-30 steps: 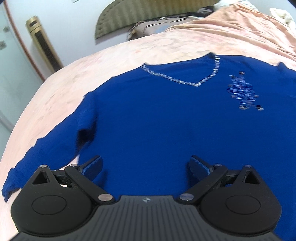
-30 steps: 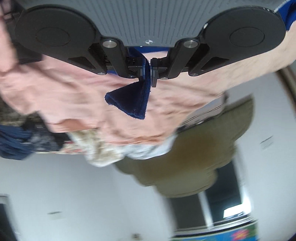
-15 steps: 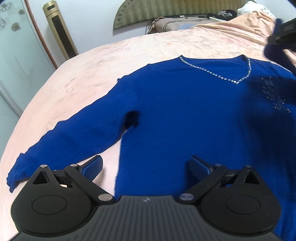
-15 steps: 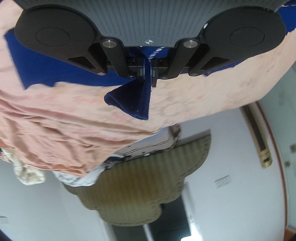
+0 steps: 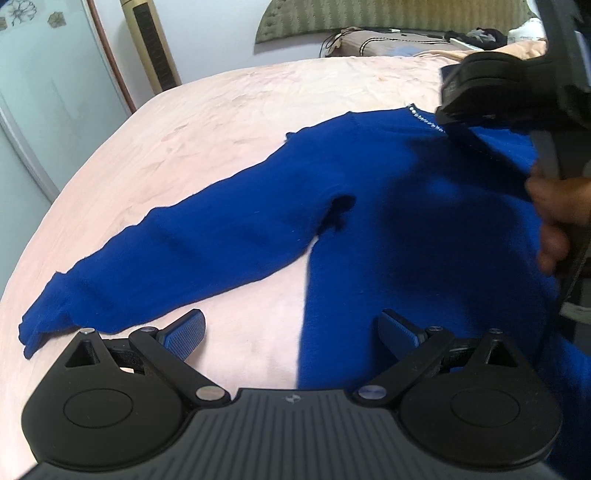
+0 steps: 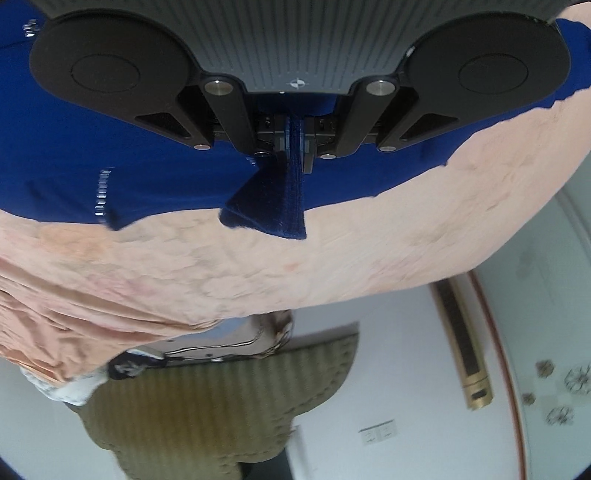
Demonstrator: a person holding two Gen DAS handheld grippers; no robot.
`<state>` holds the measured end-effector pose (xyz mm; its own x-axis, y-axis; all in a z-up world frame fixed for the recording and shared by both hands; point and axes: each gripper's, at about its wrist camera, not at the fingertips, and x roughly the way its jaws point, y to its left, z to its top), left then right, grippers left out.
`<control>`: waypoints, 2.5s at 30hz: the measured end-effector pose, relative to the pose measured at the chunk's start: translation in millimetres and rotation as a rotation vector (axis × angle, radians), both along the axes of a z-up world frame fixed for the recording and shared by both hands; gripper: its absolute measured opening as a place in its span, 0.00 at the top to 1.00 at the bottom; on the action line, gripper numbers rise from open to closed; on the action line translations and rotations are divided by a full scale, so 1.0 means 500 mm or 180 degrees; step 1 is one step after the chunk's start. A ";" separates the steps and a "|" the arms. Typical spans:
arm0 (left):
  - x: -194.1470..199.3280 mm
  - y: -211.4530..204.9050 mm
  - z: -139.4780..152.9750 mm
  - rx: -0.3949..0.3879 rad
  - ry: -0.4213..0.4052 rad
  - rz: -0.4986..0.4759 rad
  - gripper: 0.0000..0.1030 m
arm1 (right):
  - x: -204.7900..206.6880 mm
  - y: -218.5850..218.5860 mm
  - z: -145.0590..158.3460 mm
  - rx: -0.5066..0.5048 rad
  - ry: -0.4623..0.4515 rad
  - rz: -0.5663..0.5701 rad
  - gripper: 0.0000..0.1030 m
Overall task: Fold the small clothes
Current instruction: 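Fold the held sleeve across the sweater body and open the right gripper, then grasp the other sleeve's cuff with the left gripper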
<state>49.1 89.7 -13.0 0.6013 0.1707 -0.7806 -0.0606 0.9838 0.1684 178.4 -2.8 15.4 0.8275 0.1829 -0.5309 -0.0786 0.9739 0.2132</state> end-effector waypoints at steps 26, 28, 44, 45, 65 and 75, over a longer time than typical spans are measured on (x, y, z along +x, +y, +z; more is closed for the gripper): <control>-0.008 0.049 0.004 0.0021 0.0002 0.0299 0.02 | -0.048 -0.010 -0.012 0.0594 0.0583 0.0539 0.44; -0.014 0.063 0.004 -0.0041 0.0014 0.0363 0.02 | -0.070 -0.007 0.003 0.0564 0.0562 0.0581 0.38; -0.028 0.136 0.001 -0.0120 0.0071 0.0843 0.02 | -0.326 -0.017 0.048 -0.0773 -0.0044 0.0641 0.05; -0.028 0.138 0.002 -0.0107 0.0065 0.0858 0.02 | -0.335 -0.029 0.048 -0.0761 -0.0033 0.0620 0.05; -0.027 0.168 0.006 0.0042 0.0054 0.1106 0.02 | -0.380 -0.154 0.022 -0.0441 0.0027 0.0386 0.02; -0.033 0.222 0.004 -0.0299 -0.0064 0.1263 0.02 | -0.373 -0.135 0.015 -0.0451 0.0072 0.0467 0.02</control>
